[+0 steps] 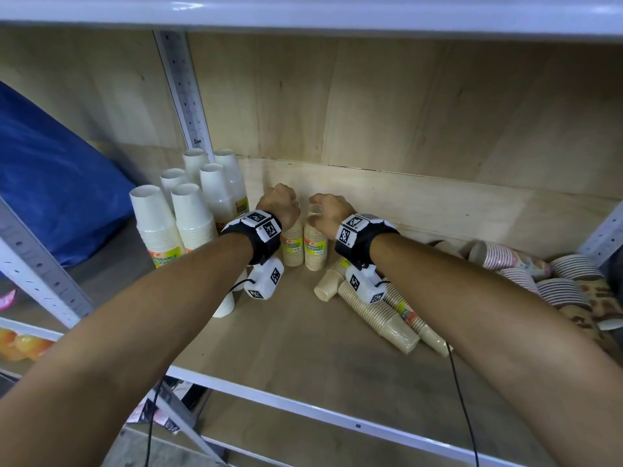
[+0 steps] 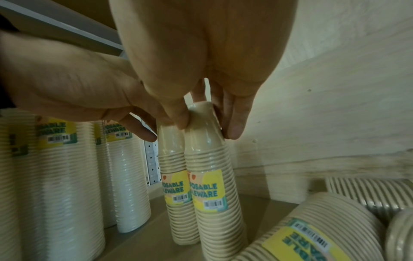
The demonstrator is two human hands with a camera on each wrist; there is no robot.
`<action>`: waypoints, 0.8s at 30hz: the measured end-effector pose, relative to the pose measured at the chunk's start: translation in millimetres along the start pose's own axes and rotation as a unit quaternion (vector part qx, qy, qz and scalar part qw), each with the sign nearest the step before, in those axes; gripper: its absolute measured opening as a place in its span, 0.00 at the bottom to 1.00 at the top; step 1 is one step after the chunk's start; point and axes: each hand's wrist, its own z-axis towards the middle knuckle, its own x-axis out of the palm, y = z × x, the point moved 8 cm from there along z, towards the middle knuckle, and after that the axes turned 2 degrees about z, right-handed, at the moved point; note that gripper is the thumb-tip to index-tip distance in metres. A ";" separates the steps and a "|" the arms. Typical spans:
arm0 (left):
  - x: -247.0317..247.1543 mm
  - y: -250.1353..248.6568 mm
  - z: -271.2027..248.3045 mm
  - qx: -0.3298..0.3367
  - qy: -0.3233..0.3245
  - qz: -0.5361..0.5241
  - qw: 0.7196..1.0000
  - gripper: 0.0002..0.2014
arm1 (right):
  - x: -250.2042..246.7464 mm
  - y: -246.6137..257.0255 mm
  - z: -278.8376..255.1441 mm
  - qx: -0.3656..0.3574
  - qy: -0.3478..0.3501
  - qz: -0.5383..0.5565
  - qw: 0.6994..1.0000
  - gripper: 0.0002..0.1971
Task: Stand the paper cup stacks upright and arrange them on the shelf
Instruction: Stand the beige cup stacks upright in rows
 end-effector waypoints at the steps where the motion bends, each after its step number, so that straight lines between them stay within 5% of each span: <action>1: -0.2 -0.1 -0.4 -0.001 0.002 -0.001 1.000 0.14 | -0.5 0.1 -1.2 0.002 -0.002 -0.002 1.000 0.26; 7: -10.6 -13.0 -2.7 0.041 -0.015 -0.008 0.999 0.24 | -7.8 -0.8 -11.3 0.014 -0.028 -0.019 0.999 0.30; 24: -9.7 -68.1 -40.5 0.152 0.023 -0.044 0.987 0.22 | -55.7 -29.1 -73.7 0.098 -0.062 -0.052 0.992 0.33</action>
